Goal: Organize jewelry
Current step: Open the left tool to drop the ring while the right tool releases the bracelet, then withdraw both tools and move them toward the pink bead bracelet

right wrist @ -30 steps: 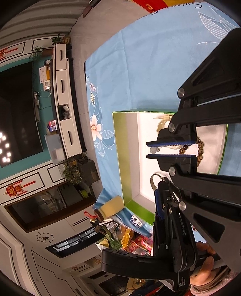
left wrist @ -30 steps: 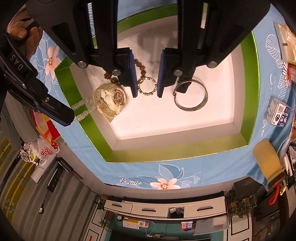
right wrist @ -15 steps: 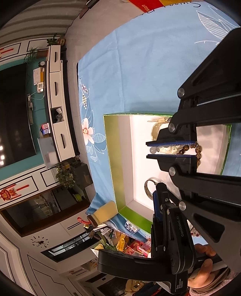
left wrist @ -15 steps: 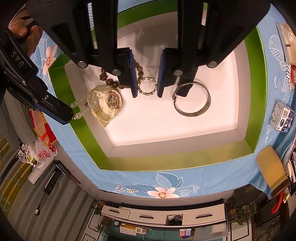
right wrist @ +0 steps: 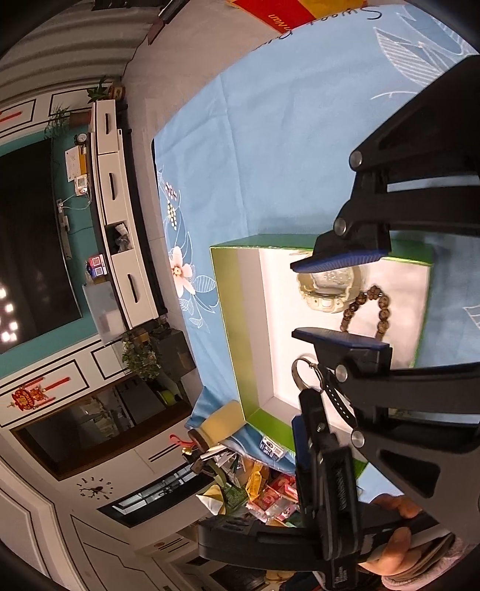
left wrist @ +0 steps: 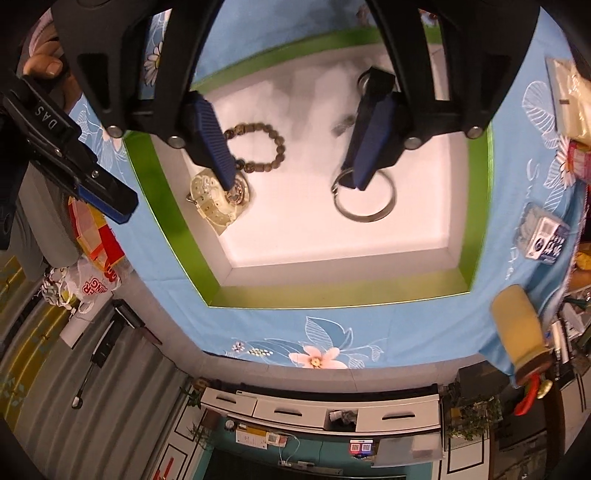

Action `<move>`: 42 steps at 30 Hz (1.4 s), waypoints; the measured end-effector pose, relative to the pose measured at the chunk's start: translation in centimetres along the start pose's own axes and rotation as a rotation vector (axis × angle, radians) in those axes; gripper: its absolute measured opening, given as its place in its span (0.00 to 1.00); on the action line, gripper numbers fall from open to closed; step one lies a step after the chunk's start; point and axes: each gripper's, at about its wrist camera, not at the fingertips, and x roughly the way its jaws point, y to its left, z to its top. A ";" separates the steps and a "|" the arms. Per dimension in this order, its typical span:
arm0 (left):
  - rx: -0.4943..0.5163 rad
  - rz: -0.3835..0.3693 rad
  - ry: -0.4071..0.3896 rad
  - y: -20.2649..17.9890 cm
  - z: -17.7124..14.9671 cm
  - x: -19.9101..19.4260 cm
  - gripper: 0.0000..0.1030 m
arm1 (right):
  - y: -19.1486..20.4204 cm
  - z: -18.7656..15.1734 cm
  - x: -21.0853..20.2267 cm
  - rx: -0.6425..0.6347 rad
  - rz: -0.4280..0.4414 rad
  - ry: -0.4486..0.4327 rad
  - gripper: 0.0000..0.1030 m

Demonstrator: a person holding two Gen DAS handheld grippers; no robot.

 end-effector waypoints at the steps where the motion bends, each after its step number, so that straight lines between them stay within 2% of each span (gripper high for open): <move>1: -0.007 0.000 -0.005 0.2 -0.2 -0.6 0.72 | 0.0 -0.1 -0.3 0.001 0.000 -0.002 0.35; 3: -0.021 -0.003 -0.014 0.8 -0.7 -1.8 0.78 | -0.1 -0.7 -1.3 0.010 -0.001 -0.008 0.42; 6: -0.041 0.001 -0.015 1.9 -1.9 -3.1 0.83 | -0.4 -1.5 -2.6 0.016 0.005 -0.013 0.42; 15: -0.078 0.039 -0.038 4.1 -7.1 -7.1 0.84 | 0.2 -4.1 -6.0 -0.002 0.041 -0.008 0.43; 18: -0.093 0.043 -0.017 4.2 -9.2 -7.3 0.84 | 1.0 -5.2 -6.5 -0.017 0.069 0.011 0.43; 23: -0.096 0.049 0.024 3.4 -12.2 -6.9 0.84 | 2.6 -7.2 -5.7 -0.040 0.117 0.073 0.43; 27: -0.113 0.039 0.026 3.5 -14.0 -7.3 0.84 | 4.7 -8.3 -4.7 -0.069 0.135 0.121 0.43; 33: -0.139 0.036 0.024 3.9 -15.5 -8.1 0.84 | 7.5 -9.3 -4.8 -0.134 0.162 0.145 0.43; 42: -0.140 0.026 0.030 4.0 -16.2 -8.2 0.84 | 8.3 -10.1 -5.0 -0.147 0.164 0.162 0.43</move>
